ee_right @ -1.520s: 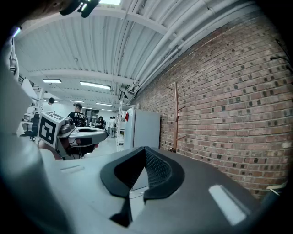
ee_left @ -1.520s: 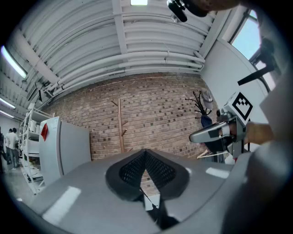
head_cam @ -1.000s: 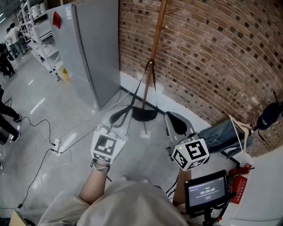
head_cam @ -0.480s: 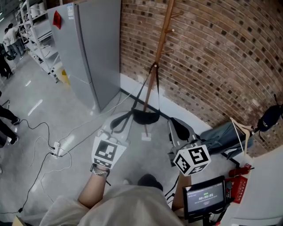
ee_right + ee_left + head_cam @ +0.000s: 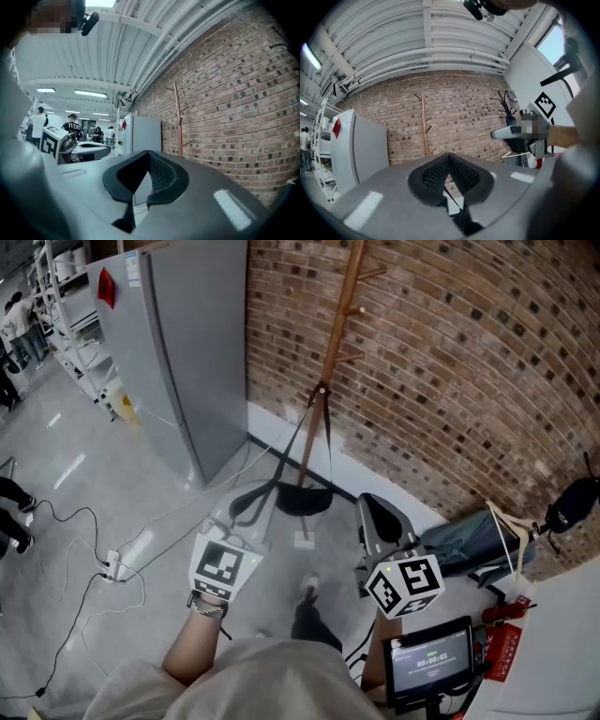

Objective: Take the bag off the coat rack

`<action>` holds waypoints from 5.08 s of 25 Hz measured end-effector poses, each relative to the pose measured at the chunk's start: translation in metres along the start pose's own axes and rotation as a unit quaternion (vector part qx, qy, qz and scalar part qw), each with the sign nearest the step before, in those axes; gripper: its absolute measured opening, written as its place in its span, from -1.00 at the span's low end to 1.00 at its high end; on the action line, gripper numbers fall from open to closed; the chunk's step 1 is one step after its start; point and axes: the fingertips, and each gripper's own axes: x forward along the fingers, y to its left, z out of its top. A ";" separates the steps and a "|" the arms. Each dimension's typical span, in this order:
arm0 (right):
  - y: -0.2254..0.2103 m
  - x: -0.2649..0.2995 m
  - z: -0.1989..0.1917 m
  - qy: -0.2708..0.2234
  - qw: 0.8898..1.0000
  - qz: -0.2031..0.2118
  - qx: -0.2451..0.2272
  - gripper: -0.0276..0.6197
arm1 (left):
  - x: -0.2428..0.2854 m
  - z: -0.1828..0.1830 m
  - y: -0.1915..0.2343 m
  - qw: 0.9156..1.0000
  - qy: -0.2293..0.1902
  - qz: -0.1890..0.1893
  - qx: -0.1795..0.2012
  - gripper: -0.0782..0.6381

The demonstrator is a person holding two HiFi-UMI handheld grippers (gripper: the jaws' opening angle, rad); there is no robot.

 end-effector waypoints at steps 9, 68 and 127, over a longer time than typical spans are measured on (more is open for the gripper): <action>-0.058 0.056 0.010 -0.005 1.000 -0.003 -0.020 -0.91 | 0.071 -0.007 0.026 1.000 -0.003 0.013 -0.004 -0.78; -0.198 0.303 -0.085 0.139 0.990 0.017 -0.021 -0.46 | 0.309 -0.155 0.134 0.992 0.122 -0.034 -0.028 -0.48; -0.215 0.356 -0.205 0.297 0.954 0.011 0.041 -0.90 | 0.362 -0.296 0.123 0.957 0.261 -0.086 -0.091 -0.77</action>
